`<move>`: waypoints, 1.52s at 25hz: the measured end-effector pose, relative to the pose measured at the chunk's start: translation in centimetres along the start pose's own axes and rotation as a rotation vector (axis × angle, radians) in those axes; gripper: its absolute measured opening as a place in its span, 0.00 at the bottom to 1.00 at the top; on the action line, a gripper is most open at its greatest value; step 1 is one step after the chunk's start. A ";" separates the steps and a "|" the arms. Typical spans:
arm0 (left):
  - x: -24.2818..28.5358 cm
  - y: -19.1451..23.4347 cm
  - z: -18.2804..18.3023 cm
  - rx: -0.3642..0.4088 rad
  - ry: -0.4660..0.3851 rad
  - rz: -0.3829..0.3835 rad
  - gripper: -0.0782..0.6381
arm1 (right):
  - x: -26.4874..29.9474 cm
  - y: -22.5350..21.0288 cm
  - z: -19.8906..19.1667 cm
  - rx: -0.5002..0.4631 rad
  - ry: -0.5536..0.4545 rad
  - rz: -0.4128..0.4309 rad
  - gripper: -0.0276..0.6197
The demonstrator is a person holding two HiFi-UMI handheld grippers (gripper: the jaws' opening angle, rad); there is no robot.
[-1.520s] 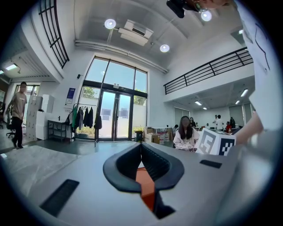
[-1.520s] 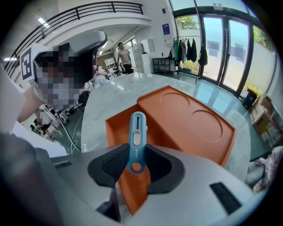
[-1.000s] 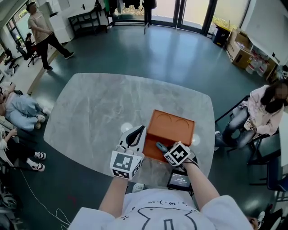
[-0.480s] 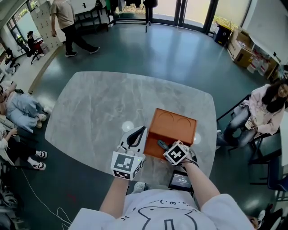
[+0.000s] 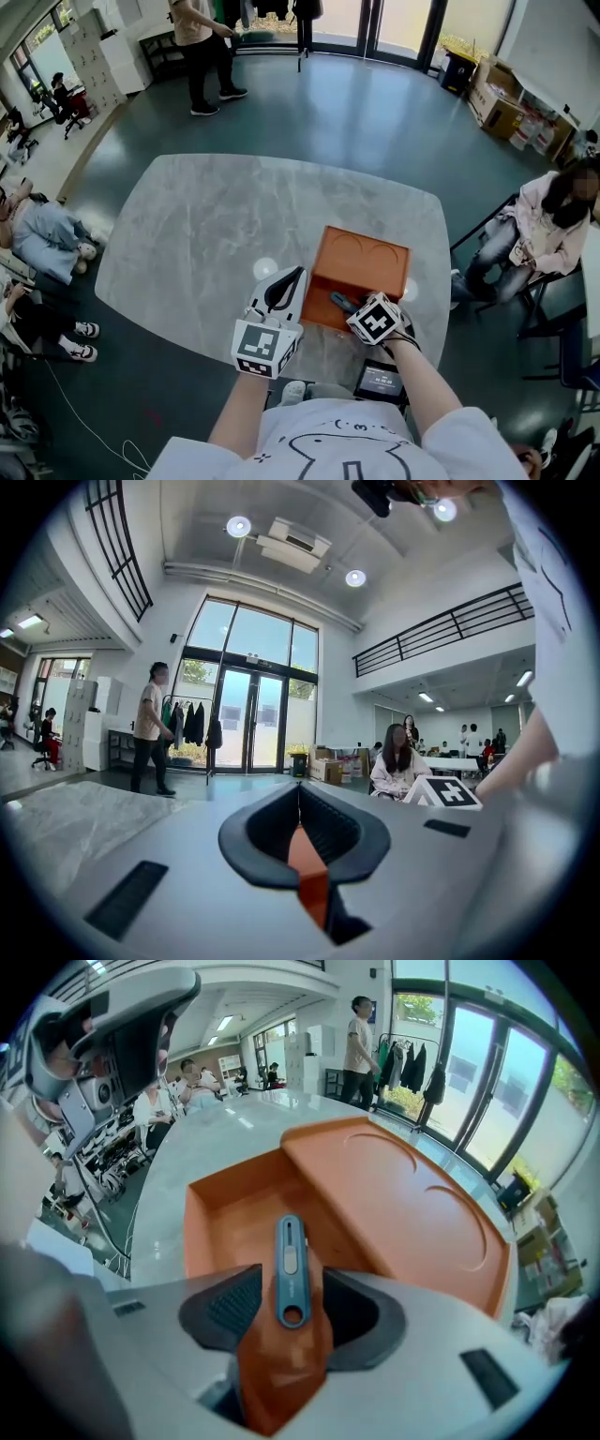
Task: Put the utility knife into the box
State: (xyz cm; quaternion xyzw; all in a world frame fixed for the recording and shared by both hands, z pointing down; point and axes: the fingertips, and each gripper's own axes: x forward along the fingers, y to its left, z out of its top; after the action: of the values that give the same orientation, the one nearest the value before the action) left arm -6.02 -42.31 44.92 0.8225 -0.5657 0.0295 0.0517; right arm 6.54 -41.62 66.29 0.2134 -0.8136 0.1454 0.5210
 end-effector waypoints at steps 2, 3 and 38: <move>-0.3 -0.2 0.0 -0.001 -0.004 -0.009 0.13 | -1.0 0.1 0.4 0.006 -0.026 -0.007 0.35; -0.4 -0.3 0.0 0.000 -0.007 -0.015 0.13 | -1.4 0.1 0.5 0.016 -0.040 -0.013 0.35; -7.6 -6.7 4.8 0.063 -0.149 -0.171 0.13 | -22.9 6.9 2.0 0.329 -0.829 -0.303 0.06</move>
State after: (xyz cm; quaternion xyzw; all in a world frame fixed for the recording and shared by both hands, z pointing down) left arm -2.50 -33.48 39.02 0.8689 -0.4944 -0.0187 -0.0141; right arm 9.93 -32.10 44.48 0.4494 -0.8789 0.0973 0.1267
